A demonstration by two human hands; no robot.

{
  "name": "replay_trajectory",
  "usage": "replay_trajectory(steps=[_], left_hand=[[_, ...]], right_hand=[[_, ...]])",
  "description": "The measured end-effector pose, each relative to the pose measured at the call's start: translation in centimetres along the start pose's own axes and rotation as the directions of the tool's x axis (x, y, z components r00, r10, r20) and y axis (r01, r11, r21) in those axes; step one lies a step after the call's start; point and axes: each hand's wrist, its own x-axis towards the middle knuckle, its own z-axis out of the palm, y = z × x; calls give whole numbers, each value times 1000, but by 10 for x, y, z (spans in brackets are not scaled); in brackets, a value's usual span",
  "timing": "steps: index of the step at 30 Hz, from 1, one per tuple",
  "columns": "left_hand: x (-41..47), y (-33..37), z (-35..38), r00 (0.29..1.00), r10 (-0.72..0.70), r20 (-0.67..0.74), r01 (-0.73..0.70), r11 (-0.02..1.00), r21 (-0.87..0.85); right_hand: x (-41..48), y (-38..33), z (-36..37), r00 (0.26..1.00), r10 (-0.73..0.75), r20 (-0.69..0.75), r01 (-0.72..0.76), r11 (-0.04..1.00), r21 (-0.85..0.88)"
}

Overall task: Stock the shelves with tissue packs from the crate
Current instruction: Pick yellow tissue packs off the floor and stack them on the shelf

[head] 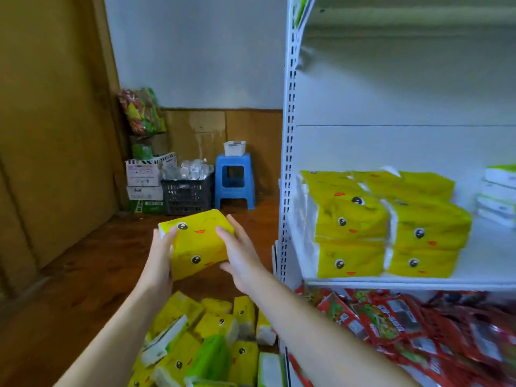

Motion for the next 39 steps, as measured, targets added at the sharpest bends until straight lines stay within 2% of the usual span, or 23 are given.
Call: replay_trajectory(steps=[3, 6, 11, 14, 16, 18, 20, 22, 23, 24, 25, 26, 29, 32, 36, 39], left_hand=[[4, 45, 30, 994, 104, 34, -103, 994, -25], [3, 86, 72, 976, 189, 106, -189, 982, -10], [-4, 117, 160, 905, 309, 292, -332, 942, 34], [-16, 118, 224, 855, 297, 426, -383, 914, 132], [-29, 112, 267, 841, 264, 472, -417, 873, 254], [-39, 98, 305, 788, 283, 546, -528, 768, 363], [-51, 80, 339, 695, 248, 675, -657, 599, 457], [-55, 59, 366, 646, 88, 759, -727, 376, 575], [-53, 47, 374, 652, 1, 758, -736, 239, 633], [-52, 36, 377, 670, -57, 740, -732, 114, 672], [-50, 26, 379, 689, -95, 719, -719, 35, 694], [-50, 18, 380, 699, -107, 707, -711, 4, 704], [-51, 5, 378, 708, -80, 702, -704, 4, 710], [-53, 3, 377, 700, -76, 710, -713, -16, 701], [-55, 4, 377, 689, -94, 719, -723, -16, 691], [-54, 5, 380, 686, -94, 721, -726, -35, 687]], right_hand=[[-2, -55, -7, 995, -99, 17, 99, 995, -22], [0, -106, -23, 974, -226, -24, 224, 972, -70], [-10, -181, -88, 879, -419, -229, 389, 906, -166], [-35, -214, -158, 831, -427, -356, 416, 903, -111], [-59, -230, -211, 790, -431, -437, 442, 893, -82], [-83, -237, -264, 728, -445, -521, 456, 882, -115], [-105, -232, -312, 668, -446, -596, 451, 879, -153], [-117, -214, -357, 628, -400, -667, 415, 898, -147], [-119, -200, -376, 622, -359, -696, 381, 915, -131], [-118, -184, -394, 625, -312, -716, 346, 932, -105], [-114, -168, -407, 631, -273, -726, 312, 946, -85], [-107, -152, -420, 634, -249, -732, 280, 956, -84], [-89, -113, -439, 673, -244, -698, 129, 968, -215], [-80, -98, -436, 786, -228, -574, -22, 918, -395], [-79, -98, -438, 860, -306, -409, -13, 788, -616], [-69, -94, -443, 862, -396, -318, 26, 660, -751]])
